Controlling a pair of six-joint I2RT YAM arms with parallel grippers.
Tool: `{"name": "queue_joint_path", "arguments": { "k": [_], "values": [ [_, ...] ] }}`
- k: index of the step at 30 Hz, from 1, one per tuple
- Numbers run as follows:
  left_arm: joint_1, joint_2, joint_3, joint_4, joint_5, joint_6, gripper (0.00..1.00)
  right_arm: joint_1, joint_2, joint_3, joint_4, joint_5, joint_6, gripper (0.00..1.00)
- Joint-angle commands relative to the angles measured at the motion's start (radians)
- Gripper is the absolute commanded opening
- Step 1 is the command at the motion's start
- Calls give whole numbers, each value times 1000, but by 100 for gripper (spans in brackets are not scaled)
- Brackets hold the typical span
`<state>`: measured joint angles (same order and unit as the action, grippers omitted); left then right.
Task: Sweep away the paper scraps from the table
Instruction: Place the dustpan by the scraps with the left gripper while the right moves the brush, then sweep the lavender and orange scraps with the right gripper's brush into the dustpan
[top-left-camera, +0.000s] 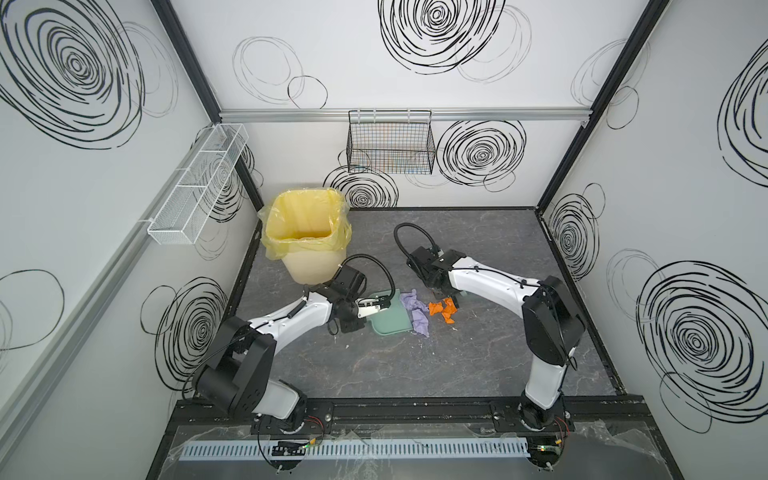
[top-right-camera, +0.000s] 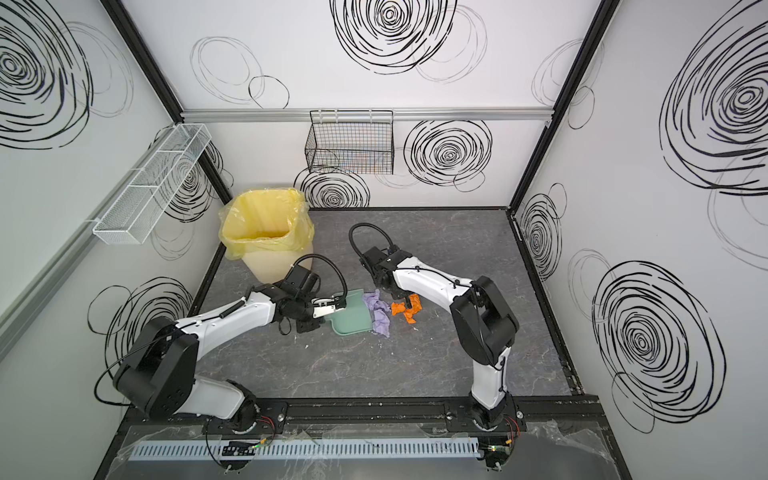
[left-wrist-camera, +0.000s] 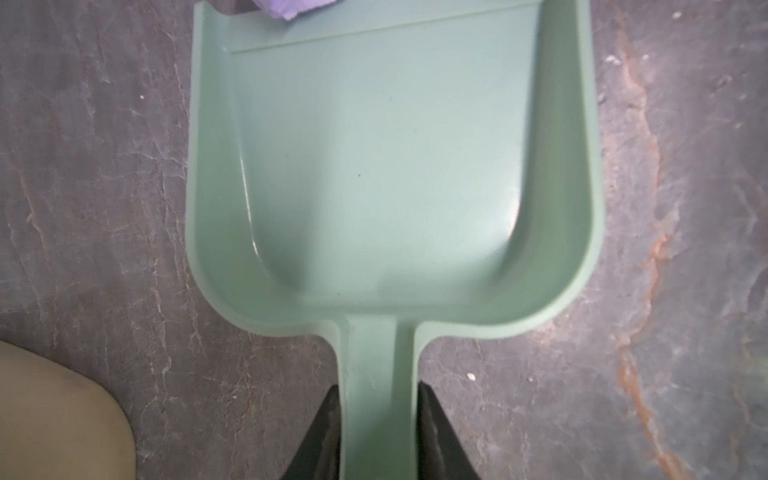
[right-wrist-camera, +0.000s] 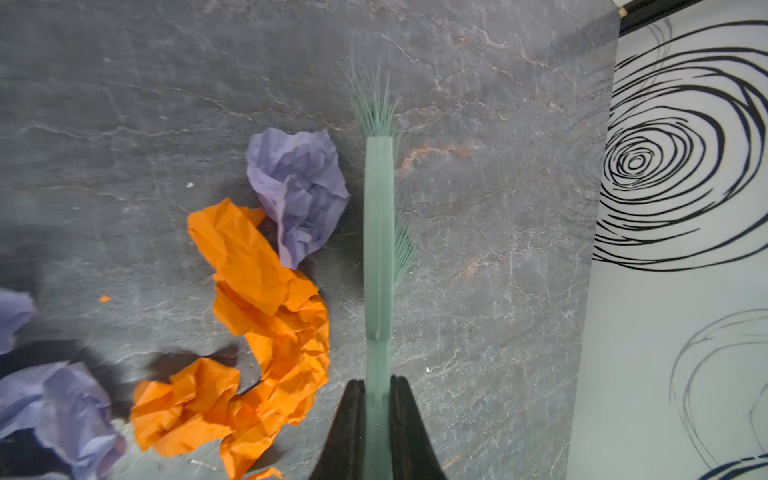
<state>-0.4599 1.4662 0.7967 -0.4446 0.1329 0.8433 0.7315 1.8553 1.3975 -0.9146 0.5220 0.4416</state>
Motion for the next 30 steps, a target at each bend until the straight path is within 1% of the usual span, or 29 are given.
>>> {"name": "queue_joint_path", "arguments": {
  "k": [1,10,18,24,30],
  "values": [
    [-10,24,16,17,-8,-11,0,30,18,15,-29,-73,6,0],
    [-31,55,27,37,-6,-31,0,118,-16,-13,-9,-204,-14,0],
    [-40,70,22,54,-2,-46,0,191,-103,-29,18,-338,-14,0],
    [-43,78,27,58,3,-53,0,232,-165,-21,33,-399,1,0],
    [-46,72,24,61,14,-64,0,237,-231,-32,55,-426,18,0]
  ]
}}
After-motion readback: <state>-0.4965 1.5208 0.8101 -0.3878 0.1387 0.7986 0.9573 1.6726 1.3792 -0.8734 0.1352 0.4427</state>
